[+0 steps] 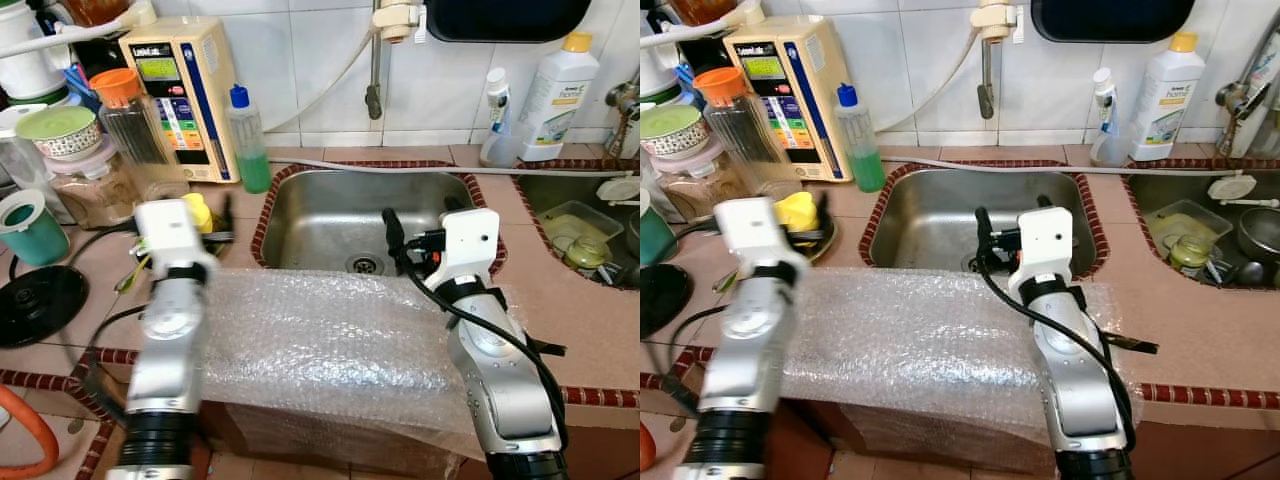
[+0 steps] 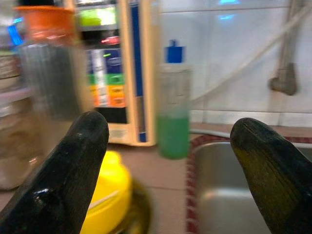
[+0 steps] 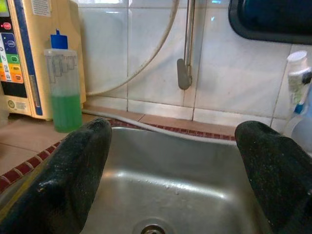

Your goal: Kitchen organization

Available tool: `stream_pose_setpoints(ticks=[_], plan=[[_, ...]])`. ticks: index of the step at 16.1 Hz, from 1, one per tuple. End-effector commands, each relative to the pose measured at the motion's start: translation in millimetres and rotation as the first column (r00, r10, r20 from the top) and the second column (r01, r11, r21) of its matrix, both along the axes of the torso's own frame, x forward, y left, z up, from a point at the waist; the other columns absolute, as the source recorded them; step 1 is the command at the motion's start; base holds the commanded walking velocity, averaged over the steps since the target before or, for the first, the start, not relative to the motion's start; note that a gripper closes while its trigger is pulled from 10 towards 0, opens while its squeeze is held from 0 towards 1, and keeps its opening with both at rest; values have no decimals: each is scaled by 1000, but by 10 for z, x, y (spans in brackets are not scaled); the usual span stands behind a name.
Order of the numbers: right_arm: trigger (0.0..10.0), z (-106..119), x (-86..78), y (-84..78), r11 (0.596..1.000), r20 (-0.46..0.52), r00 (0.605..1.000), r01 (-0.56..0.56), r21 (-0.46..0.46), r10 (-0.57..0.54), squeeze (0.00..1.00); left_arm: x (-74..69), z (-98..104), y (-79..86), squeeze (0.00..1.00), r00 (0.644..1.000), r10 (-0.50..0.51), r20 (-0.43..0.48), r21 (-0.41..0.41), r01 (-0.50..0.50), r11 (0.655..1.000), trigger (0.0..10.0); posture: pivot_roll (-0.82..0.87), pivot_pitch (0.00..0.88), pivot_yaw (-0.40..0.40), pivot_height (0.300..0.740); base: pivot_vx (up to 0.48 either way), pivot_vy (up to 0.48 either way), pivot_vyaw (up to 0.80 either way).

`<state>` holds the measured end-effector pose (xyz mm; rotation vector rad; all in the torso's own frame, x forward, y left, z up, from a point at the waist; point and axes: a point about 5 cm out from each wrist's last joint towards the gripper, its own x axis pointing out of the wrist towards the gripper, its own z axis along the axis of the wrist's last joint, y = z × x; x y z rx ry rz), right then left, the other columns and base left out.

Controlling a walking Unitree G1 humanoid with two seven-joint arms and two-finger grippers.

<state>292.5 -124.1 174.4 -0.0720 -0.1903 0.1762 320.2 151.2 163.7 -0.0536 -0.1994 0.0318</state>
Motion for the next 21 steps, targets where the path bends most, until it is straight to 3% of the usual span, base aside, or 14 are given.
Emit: stream_pose_setpoints(ticks=[1,7,10,14,16,18,21], plan=[[10000,35,-1,8,1000,12,1000,-4,-2,4,0,-15,-6,-18,0,1000,-12,3,4,12,1000,10000,60,0,94,740,0,0,800],[10000,39,-14,-58,999,18,999,38,15,-38,0,-34,-9,-8,0,1000,-22,3,-3,22,1000,10000,60,0,98,740,0,0,133],[10000,87,20,-49,1000,43,999,31,-4,-30,0,-30,26,-70,0,999,-41,15,-2,41,999,10000,69,0,95,740,0,0,708],[10000,80,33,-56,999,34,999,33,27,-34,0,-36,17,-26,0,1000,-24,12,2,23,1000,10000,75,0,92,740,0,0,400],[10000,81,29,-55,999,38,999,30,43,-32,0,-20,5,24,0,1000,8,-4,-23,-8,1000,10000,75,0,94,740,0,0,0],[10000,89,25,-61,998,39,999,29,47,-31,0,7,-85,175,0,993,97,-71,-45,-100,994,10000,71,0,101,740,0,0,0],[10000,84,7,-62,999,38,999,23,50,-25,0,56,-116,294,0,986,130,-102,-74,-138,988,10000,70,0,102,740,0,0,0]])
